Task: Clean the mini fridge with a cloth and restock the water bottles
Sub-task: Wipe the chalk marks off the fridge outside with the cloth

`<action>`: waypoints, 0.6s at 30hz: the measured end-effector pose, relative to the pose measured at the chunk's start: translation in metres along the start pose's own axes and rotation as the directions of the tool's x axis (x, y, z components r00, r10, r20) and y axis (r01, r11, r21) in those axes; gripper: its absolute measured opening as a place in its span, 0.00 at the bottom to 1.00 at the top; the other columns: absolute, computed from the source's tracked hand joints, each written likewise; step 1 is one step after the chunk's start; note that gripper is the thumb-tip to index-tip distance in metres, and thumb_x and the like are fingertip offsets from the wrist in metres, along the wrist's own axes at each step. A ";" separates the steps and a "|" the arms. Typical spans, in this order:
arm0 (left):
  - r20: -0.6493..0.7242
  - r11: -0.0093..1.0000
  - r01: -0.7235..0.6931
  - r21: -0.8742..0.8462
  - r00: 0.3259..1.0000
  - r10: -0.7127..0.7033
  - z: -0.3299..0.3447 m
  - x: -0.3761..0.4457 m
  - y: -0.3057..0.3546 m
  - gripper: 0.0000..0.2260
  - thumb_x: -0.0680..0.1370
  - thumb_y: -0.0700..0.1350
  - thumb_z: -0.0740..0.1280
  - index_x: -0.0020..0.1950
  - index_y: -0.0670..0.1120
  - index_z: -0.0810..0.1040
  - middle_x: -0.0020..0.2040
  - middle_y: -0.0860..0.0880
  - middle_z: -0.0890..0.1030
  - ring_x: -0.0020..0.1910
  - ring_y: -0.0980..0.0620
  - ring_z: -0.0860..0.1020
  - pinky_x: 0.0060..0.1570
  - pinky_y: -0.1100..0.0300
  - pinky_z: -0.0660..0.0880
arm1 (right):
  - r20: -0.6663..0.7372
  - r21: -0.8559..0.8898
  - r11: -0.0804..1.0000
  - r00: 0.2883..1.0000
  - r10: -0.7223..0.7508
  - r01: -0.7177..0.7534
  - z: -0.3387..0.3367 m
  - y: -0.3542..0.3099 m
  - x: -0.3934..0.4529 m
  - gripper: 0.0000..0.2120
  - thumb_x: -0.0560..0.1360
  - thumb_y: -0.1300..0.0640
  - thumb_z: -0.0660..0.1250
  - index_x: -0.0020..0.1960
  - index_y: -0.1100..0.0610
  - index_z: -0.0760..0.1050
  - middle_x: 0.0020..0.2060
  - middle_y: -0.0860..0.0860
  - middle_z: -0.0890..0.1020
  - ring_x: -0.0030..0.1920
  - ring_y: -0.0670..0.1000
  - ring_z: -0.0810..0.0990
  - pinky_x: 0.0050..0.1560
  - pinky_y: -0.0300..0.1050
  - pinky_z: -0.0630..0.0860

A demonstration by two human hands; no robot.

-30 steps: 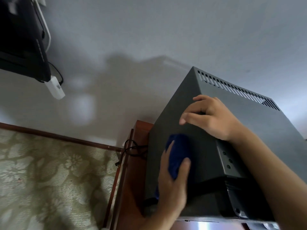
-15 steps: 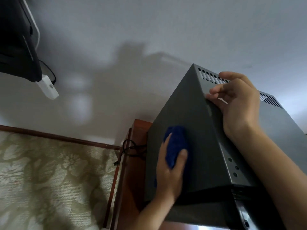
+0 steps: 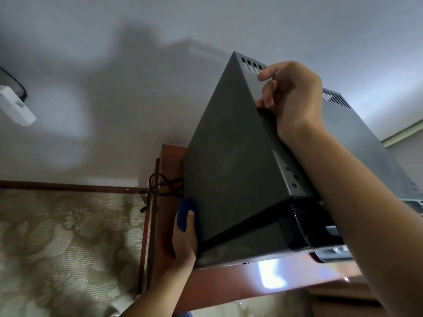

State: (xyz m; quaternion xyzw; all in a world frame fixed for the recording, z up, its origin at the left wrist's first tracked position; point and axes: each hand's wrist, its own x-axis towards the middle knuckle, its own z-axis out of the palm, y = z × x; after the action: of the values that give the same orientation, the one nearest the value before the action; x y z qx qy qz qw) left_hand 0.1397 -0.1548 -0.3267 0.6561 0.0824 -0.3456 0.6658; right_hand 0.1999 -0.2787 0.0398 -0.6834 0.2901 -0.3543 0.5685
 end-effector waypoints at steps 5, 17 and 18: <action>-0.059 0.987 0.025 -0.156 0.998 -0.034 -0.002 -0.045 0.008 0.14 0.82 0.51 0.67 0.66 0.49 0.80 0.59 0.50 0.83 0.61 0.48 0.80 0.67 0.48 0.74 | 0.025 0.016 1.000 1.000 0.004 -0.005 0.001 -0.003 -0.004 0.10 0.62 0.58 0.60 0.31 0.61 0.78 0.24 0.56 0.68 0.25 0.54 0.64 0.33 0.44 0.71; -0.045 0.836 -0.445 -0.320 0.889 0.456 0.018 -0.199 0.118 0.28 0.73 0.62 0.69 0.68 0.48 0.78 0.64 0.53 0.82 0.65 0.56 0.78 0.65 0.60 0.74 | 0.207 0.019 0.999 0.977 -0.049 0.046 -0.004 -0.001 -0.010 0.11 0.60 0.56 0.60 0.28 0.59 0.79 0.21 0.56 0.69 0.23 0.53 0.63 0.32 0.46 0.63; -0.054 0.797 -0.522 -0.302 0.845 0.533 0.022 -0.208 0.127 0.27 0.74 0.61 0.67 0.68 0.47 0.78 0.64 0.53 0.81 0.65 0.56 0.78 0.66 0.60 0.73 | 0.220 0.023 0.998 0.974 -0.055 0.051 -0.005 0.000 -0.009 0.11 0.60 0.56 0.60 0.28 0.59 0.79 0.21 0.56 0.69 0.22 0.53 0.63 0.31 0.46 0.62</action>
State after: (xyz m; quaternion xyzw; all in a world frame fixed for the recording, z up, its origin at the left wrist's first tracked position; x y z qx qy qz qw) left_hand 0.0492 -0.1147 -0.1027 0.5362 -0.0624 -0.1408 0.8300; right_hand 0.1905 -0.2746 0.0388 -0.7212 0.2040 -0.2936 0.5934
